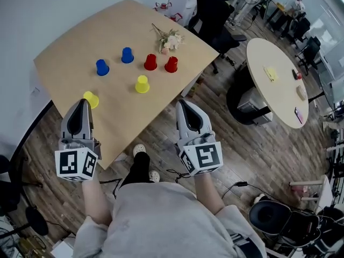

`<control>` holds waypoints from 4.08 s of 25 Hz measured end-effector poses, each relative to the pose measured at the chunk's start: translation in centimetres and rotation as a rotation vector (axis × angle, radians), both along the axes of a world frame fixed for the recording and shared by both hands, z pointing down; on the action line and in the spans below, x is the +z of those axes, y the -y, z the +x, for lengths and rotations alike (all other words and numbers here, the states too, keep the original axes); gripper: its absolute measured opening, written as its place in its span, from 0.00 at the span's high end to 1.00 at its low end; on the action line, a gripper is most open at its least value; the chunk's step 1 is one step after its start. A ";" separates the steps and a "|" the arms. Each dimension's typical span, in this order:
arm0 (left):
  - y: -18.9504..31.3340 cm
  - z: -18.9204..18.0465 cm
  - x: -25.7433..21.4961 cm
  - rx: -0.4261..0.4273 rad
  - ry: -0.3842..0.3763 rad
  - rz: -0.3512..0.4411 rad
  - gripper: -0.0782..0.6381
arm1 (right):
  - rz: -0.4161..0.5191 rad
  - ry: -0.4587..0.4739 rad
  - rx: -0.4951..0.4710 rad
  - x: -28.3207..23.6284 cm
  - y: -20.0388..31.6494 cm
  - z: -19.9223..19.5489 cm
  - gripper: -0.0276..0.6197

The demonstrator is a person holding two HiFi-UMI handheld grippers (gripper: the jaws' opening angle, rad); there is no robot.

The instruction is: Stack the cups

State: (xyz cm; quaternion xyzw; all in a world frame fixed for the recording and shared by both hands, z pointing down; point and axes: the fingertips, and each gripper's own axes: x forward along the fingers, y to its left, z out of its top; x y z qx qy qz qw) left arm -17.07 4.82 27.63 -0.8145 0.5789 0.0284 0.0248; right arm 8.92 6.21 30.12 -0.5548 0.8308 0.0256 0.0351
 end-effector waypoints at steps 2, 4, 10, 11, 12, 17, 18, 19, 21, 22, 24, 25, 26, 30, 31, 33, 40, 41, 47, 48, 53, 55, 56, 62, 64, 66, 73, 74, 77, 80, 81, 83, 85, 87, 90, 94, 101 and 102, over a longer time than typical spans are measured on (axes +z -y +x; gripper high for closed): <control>1.5 -0.5 0.8 -0.007 0.004 -0.022 0.88 | -0.006 -0.006 -0.002 0.3 1.4 -0.2 0.94; 3.0 -1.0 1.5 -0.013 0.005 -0.043 0.88 | -0.015 -0.008 -0.005 0.5 2.9 -0.4 0.94; 7.8 -2.9 3.9 -0.047 0.011 -0.088 0.88 | -0.044 0.020 -0.018 1.1 8.4 -1.6 0.94; 8.5 -3.3 4.5 -0.053 0.015 -0.102 0.88 | -0.051 0.021 -0.023 1.2 9.3 -1.9 0.94; 9.2 -3.7 5.2 -0.060 0.019 -0.118 0.88 | -0.057 0.020 -0.030 1.4 10.1 -2.2 0.94; 12.3 -5.6 9.5 -0.096 0.046 -0.213 0.88 | -0.095 0.002 -0.049 2.7 13.6 -3.6 0.94; 12.9 -6.1 10.6 -0.109 0.057 -0.236 0.88 | -0.106 0.000 -0.051 3.1 14.3 -3.8 0.94; 13.4 -6.7 11.8 -0.125 0.071 -0.260 0.88 | -0.116 -0.003 -0.052 3.5 14.9 -4.0 0.94; 14.2 -7.7 14.2 -0.154 0.092 -0.312 0.87 | -0.138 -0.007 -0.054 4.4 15.9 -4.4 0.94; 14.4 -8.2 15.4 -0.164 0.096 -0.341 0.83 | -0.149 -0.009 -0.054 4.8 16.3 -4.6 0.94; 14.6 -9.1 17.6 -0.181 0.103 -0.397 0.75 | -0.171 -0.013 -0.055 5.6 16.9 -5.1 0.94; 14.8 -9.5 18.6 -0.191 0.110 -0.421 0.72 | -0.180 -0.014 -0.054 6.0 17.1 -5.3 0.94; 14.9 -10.0 19.5 -0.201 0.120 -0.442 0.69 | -0.189 -0.016 -0.054 6.2 17.4 -5.5 0.94; 15.1 -11.1 23.2 -0.221 0.151 -0.525 0.61 | -0.216 -0.020 -0.050 7.3 18.0 -5.9 0.94; 15.1 -11.1 24.1 -0.218 0.152 -0.546 0.60 | -0.223 -0.020 -0.050 7.5 18.0 -6.0 0.94; 15.1 -11.2 25.6 -0.213 0.155 -0.582 0.59 | -0.235 -0.020 -0.049 7.9 18.0 -6.2 0.94; 15.3 -11.3 27.1 -0.220 0.171 -0.610 0.60 | -0.239 -0.027 -0.040 8.3 17.0 -6.6 0.94; 15.4 -11.0 27.0 -0.209 0.167 -0.607 0.60 | -0.238 -0.027 -0.037 8.2 16.8 -6.5 0.94; 16.8 -6.4 24.1 -0.088 0.131 -0.536 0.60 | -0.238 -0.027 -0.016 8.0 15.3 -5.9 0.94; 17.2 -5.3 23.7 -0.065 0.130 -0.524 0.60 | -0.238 -0.027 -0.010 7.9 15.0 -5.6 0.94; 19.0 0.3 23.1 0.044 0.150 -0.494 0.60 | -0.236 -0.042 0.029 7.5 13.9 -3.6 0.94; 19.5 2.1 23.1 0.076 0.168 -0.492 0.60 | -0.237 -0.046 0.046 7.4 13.4 -2.7 0.94; 19.8 2.8 23.2 0.090 0.177 -0.493 0.60 | -0.239 -0.047 0.055 7.3 13.1 -2.2 0.94; 21.6 5.9 24.9 0.151 0.239 -0.522 0.60 | -0.255 -0.048 0.111 7.7 12.0 0.4 0.94; 21.9 6.6 25.4 0.160 0.250 -0.530 0.60 | -0.262 -0.048 0.126 7.9 11.9 1.1 0.94; 22.2 7.2 25.8 0.168 0.258 -0.539 0.60 | -0.266 -0.047 0.141 8.0 11.8 1.8 0.94; 22.7 8.5 27.5 0.187 0.289 -0.568 0.60 | -0.273 -0.047 0.167 8.3 12.4 3.3 0.94; 22.8 8.6 27.6 0.189 0.290 -0.567 0.60 | -0.274 -0.047 0.168 8.4 12.6 3.4 0.94; 22.7 8.7 27.5 0.198 0.279 -0.564 0.60 | -0.281 -0.042 0.169 8.7 13.3 3.5 0.94; 22.4 8.2 26.5 0.203 0.226 -0.542 0.60 | -0.290 -0.036 0.167 9.2 14.4 3.5 0.94; 22.4 7.9 25.8 0.199 0.203 -0.526 0.60 | -0.293 -0.035 0.168 9.3 14.9 3.5 0.94; 22.1 7.0 24.0 0.188 0.158 -0.485 0.60 | -0.299 -0.033 0.171 9.6 16.3 3.6 0.94; 21.7 6.3 22.2 0.189 0.132 -0.441 0.61 | -0.310 -0.026 0.182 9.9 17.9 4.0 0.94; 21.0 5.5 20.8 0.183 0.122 -0.404 0.73 | -0.328 -0.012 0.196 10.4 19.6 4.3 0.94; 20.0 4.4 19.3 0.176 0.104 -0.368 0.87 | -0.366 0.008 0.208 11.5 22.0 4.6 0.94; 19.1 4.1 18.3 0.198 0.080 -0.362 0.88 | -0.425 0.003 0.208 13.6 25.0 4.7 0.94; 18.6 3.8 18.2 0.172 0.062 -0.385 0.88 | -0.552 -0.032 0.195 18.9 28.5 5.6 0.94; 18.6 3.5 18.2 0.156 0.057 -0.386 0.88 | -0.569 -0.041 0.191 19.7 28.9 5.7 0.94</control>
